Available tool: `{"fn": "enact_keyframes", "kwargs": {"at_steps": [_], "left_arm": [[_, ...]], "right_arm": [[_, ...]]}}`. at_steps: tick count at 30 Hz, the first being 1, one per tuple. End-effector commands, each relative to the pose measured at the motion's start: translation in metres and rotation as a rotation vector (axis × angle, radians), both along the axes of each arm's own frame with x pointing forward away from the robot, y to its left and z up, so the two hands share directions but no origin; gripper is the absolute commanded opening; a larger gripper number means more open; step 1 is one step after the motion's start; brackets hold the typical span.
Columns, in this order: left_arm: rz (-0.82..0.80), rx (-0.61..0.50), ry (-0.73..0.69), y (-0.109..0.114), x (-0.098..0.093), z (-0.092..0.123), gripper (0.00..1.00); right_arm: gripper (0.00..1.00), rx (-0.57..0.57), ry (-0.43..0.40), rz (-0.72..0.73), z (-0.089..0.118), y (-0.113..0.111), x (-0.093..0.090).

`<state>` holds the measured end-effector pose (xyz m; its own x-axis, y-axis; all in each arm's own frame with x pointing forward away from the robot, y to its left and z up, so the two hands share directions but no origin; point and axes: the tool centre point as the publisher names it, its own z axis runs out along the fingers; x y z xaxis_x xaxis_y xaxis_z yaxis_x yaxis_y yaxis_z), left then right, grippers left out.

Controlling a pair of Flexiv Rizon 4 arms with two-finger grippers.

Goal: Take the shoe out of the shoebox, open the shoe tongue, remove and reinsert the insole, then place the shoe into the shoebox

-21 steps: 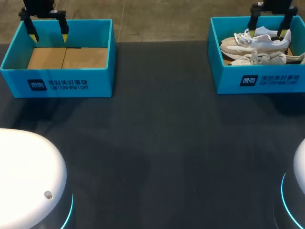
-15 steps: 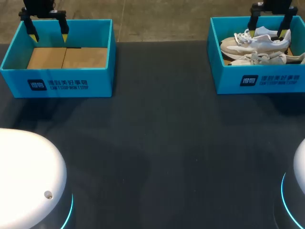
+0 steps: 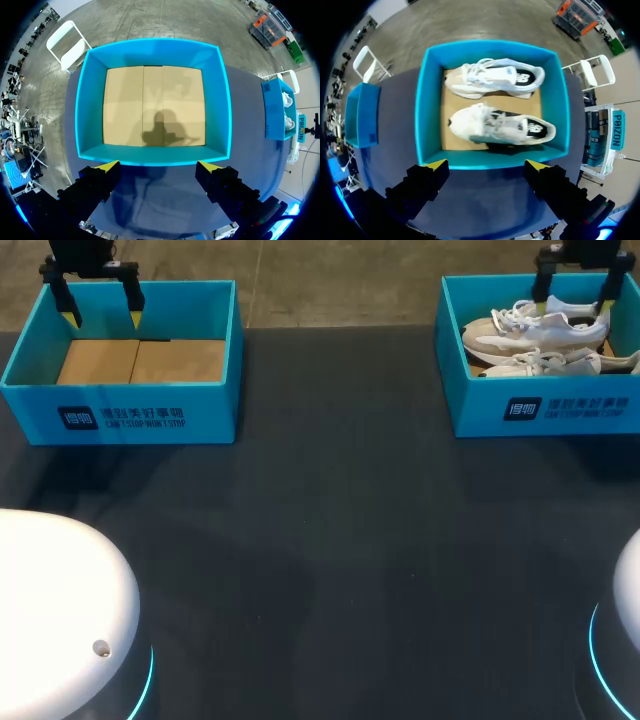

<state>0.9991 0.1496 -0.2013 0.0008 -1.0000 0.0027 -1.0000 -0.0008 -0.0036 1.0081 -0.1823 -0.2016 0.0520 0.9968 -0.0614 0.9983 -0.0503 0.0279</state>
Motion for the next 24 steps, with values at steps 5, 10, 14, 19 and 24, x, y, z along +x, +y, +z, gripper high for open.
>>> {"fn": "enact_keyframes", "kwargs": {"at_steps": [5,10,14,19,24], "left_arm": [[0.000,0.001,0.001,0.000,0.000,0.000,1.00],[0.000,0.001,0.001,0.000,0.000,0.000,1.00],[0.000,0.001,0.001,0.000,0.000,0.000,1.00],[0.000,0.001,0.001,0.000,0.000,0.000,1.00],[0.000,0.001,0.001,0.000,0.000,0.000,1.00]], "right_arm": [[1.00,-0.029,-0.038,-0.083,-0.002,-0.050,0.004],[1.00,-0.055,-0.059,-0.136,-0.011,-0.076,0.006],[1.00,-0.063,-0.051,-0.163,-0.024,-0.092,0.008],[1.00,-0.080,-0.065,-0.185,-0.040,-0.109,0.011],[1.00,-0.075,-0.084,-0.215,-0.055,-0.124,0.013]]}}
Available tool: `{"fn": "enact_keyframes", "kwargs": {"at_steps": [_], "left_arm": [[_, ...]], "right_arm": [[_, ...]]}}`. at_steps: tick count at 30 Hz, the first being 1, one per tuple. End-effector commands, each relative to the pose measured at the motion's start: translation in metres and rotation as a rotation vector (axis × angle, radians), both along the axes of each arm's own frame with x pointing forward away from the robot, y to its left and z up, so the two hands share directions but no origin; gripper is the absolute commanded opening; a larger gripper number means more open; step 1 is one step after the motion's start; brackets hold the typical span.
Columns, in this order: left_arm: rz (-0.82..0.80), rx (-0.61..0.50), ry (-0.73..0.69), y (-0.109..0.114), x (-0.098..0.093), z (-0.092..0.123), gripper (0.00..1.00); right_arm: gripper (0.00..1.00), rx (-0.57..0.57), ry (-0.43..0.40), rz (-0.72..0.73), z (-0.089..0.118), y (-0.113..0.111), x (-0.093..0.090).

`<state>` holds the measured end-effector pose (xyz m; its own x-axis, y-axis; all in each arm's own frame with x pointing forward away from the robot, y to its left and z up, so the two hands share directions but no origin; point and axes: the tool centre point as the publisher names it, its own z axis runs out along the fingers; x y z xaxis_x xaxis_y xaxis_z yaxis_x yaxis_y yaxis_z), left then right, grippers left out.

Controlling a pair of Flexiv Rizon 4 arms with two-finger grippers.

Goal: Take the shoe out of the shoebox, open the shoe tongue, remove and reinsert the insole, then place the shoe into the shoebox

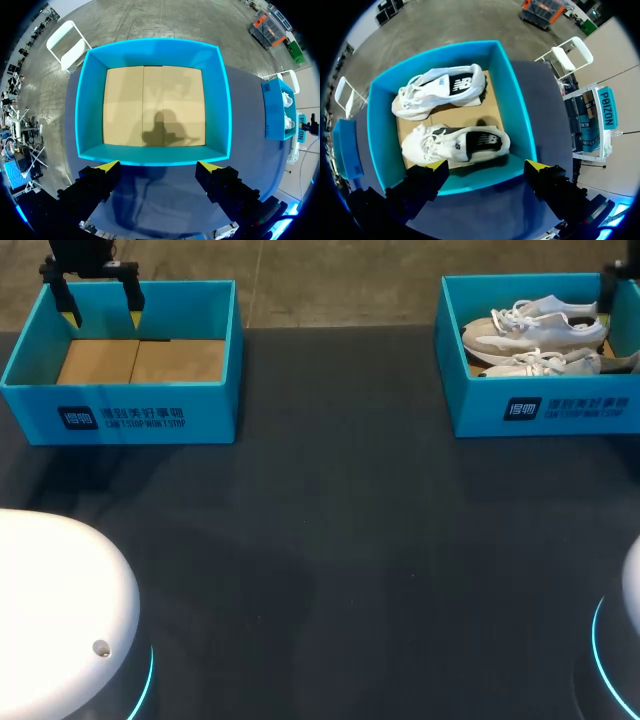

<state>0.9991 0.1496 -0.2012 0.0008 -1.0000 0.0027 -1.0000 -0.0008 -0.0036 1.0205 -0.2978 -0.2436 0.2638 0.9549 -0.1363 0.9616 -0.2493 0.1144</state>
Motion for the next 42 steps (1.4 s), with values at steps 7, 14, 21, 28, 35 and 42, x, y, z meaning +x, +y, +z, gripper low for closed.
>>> {"fn": "enact_keyframes", "kwargs": {"at_steps": [7,14,21,28,35,42], "left_arm": [[0.000,0.001,0.001,0.000,0.000,0.000,1.00],[0.000,0.001,0.001,0.000,0.000,0.000,1.00],[0.000,0.001,0.001,0.000,0.000,0.000,1.00],[0.000,0.001,0.001,0.000,0.000,0.000,1.00],[0.000,0.001,0.001,0.000,0.000,0.000,1.00],[0.000,0.001,0.001,0.000,0.000,0.000,1.00]], "right_arm": [[0.67,0.014,-0.028,-0.037,-0.035,-0.025,-0.001],[0.57,0.018,-0.007,-0.040,-0.055,-0.035,-0.001],[0.49,0.018,0.012,-0.023,-0.069,-0.038,0.006],[0.48,0.004,0.016,-0.009,-0.083,-0.043,0.008],[0.49,-0.012,0.031,0.007,-0.095,-0.045,0.010],[0.49,-0.019,0.040,0.009,-0.106,-0.048,0.012]]}}
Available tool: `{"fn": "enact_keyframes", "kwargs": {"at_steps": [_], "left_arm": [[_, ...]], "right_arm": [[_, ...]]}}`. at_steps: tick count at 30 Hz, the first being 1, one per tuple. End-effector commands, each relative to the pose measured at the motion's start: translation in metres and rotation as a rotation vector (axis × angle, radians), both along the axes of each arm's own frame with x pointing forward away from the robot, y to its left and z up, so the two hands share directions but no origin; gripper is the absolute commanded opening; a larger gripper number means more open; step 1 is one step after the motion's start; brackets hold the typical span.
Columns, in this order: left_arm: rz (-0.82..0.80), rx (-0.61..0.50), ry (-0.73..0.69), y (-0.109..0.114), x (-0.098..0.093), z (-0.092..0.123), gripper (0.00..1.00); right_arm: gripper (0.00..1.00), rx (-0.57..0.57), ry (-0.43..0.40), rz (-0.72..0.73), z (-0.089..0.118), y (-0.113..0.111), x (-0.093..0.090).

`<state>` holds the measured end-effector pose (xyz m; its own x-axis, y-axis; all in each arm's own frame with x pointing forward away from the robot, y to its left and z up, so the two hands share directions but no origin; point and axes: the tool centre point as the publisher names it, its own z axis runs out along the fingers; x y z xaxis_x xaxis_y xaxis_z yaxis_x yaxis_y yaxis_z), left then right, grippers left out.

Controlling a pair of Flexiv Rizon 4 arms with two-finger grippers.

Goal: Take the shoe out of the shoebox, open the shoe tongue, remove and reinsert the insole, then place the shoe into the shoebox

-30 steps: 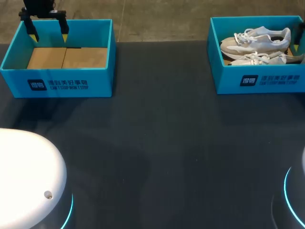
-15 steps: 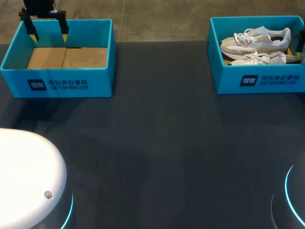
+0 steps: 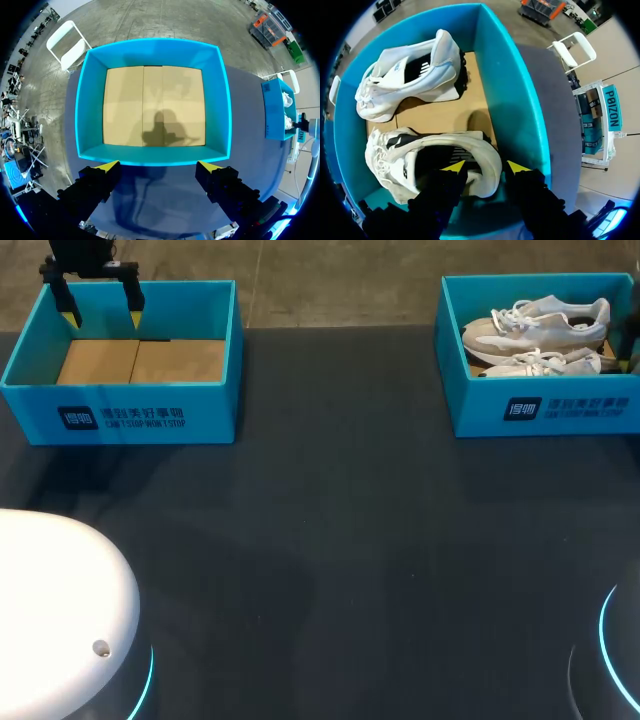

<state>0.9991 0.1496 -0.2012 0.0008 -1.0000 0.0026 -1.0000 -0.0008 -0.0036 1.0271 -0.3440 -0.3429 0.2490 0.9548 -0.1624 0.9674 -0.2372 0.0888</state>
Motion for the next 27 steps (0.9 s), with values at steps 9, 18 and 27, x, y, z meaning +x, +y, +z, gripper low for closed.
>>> {"fn": "enact_keyframes", "kwargs": {"at_steps": [9,18,27], "left_arm": [[0.000,0.001,0.001,0.000,0.000,0.000,1.00],[0.000,0.001,0.001,0.000,0.000,0.000,1.00],[0.000,0.001,0.001,0.000,0.000,0.000,1.00]], "right_arm": [[0.48,-0.006,0.030,-0.015,-0.019,-0.007,0.005],[0.25,-0.029,0.056,-0.027,-0.026,-0.007,0.002],[0.00,-0.032,0.038,-0.020,-0.007,-0.004,-0.005]]}}
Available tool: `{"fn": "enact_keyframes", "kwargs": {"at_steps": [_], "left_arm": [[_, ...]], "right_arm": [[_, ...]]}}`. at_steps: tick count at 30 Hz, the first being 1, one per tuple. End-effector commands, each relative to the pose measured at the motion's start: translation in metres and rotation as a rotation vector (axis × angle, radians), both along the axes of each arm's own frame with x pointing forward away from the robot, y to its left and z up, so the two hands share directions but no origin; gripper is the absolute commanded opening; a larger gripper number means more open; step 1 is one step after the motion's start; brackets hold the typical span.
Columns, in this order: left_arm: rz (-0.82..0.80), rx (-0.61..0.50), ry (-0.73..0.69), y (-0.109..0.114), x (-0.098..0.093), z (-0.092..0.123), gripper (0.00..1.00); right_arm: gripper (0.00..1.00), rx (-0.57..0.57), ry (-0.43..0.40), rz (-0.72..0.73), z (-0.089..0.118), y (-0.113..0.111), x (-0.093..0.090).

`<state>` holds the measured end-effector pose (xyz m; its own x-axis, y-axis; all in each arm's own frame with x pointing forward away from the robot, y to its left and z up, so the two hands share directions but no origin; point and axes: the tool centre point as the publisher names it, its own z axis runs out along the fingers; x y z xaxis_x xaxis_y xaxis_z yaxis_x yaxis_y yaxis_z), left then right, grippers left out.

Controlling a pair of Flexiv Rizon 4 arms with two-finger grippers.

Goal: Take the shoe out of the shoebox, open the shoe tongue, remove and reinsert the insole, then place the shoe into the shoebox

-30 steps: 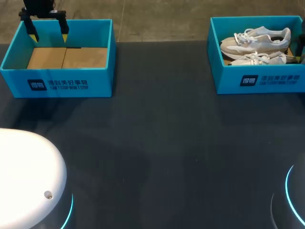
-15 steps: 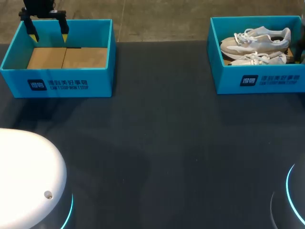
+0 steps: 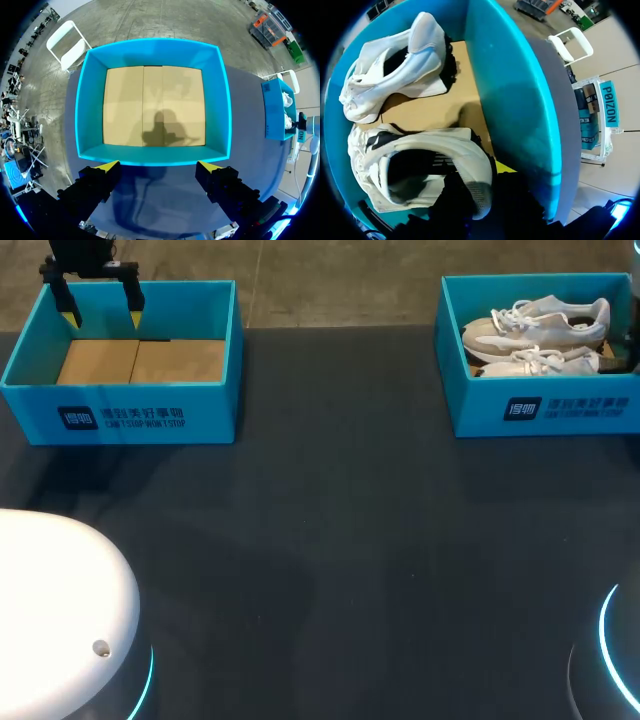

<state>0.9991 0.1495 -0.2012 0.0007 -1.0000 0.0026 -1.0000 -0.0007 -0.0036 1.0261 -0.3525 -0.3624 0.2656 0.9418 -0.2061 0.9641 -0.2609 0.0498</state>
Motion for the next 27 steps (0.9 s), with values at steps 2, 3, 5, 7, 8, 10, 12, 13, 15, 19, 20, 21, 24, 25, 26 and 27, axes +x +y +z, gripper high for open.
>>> {"fn": "enact_keyframes", "kwargs": {"at_steps": [2,3,5,7,8,10,12,13,15,19,20,21,24,25,26,27], "left_arm": [[0.000,0.001,0.001,0.000,0.000,0.000,1.00],[0.000,0.001,0.001,0.000,0.000,0.000,1.00],[0.000,0.001,0.001,0.000,0.000,0.000,1.00],[0.000,0.001,0.001,0.000,0.000,0.000,1.00],[0.000,0.001,0.001,0.000,0.000,0.000,1.00],[0.000,0.001,0.001,0.000,0.000,0.000,1.00],[0.000,0.001,0.001,0.000,0.000,0.000,1.00],[0.000,0.001,0.001,0.000,0.000,0.000,1.00],[0.000,0.001,0.001,0.000,0.000,0.000,1.00],[0.000,0.001,0.001,0.000,0.000,0.000,1.00],[0.000,0.001,0.001,0.000,0.000,0.000,1.00],[0.000,0.001,0.001,0.000,0.000,0.000,1.00],[0.000,0.001,0.001,0.000,0.000,0.000,1.00],[0.000,0.001,0.001,0.000,0.000,0.000,1.00],[0.000,0.001,0.001,0.000,0.000,0.000,1.00],[0.000,0.001,0.001,0.000,0.000,0.000,1.00]], "right_arm": [[0.00,0.006,-0.018,0.016,0.023,0.006,-0.005],[0.00,0.002,-0.020,0.018,0.028,0.006,-0.006],[0.00,-0.003,-0.027,0.026,0.039,0.007,-0.007],[0.00,-0.008,-0.032,0.037,0.051,0.007,-0.008],[0.00,-0.005,-0.033,0.042,0.057,0.008,-0.009],[0.00,-0.018,-0.022,0.055,0.069,0.010,-0.009],[0.00,-0.012,-0.013,0.065,0.081,0.013,-0.010],[0.00,-0.019,-0.005,0.071,0.087,0.015,-0.010],[0.00,-0.007,-0.019,0.075,0.098,0.017,-0.010],[0.00,-0.019,-0.040,0.085,0.127,0.024,-0.009],[0.00,-0.024,-0.043,0.086,0.133,0.025,-0.009],[0.00,-0.033,-0.047,0.091,0.140,0.027,-0.008],[0.00,-0.052,-0.058,0.099,0.156,0.032,-0.007],[0.00,-0.055,-0.062,0.098,0.162,0.033,-0.006],[0.00,-0.059,-0.064,0.097,0.166,0.035,-0.005],[0.00,-0.063,-0.069,0.099,0.171,0.036,-0.004]]}}
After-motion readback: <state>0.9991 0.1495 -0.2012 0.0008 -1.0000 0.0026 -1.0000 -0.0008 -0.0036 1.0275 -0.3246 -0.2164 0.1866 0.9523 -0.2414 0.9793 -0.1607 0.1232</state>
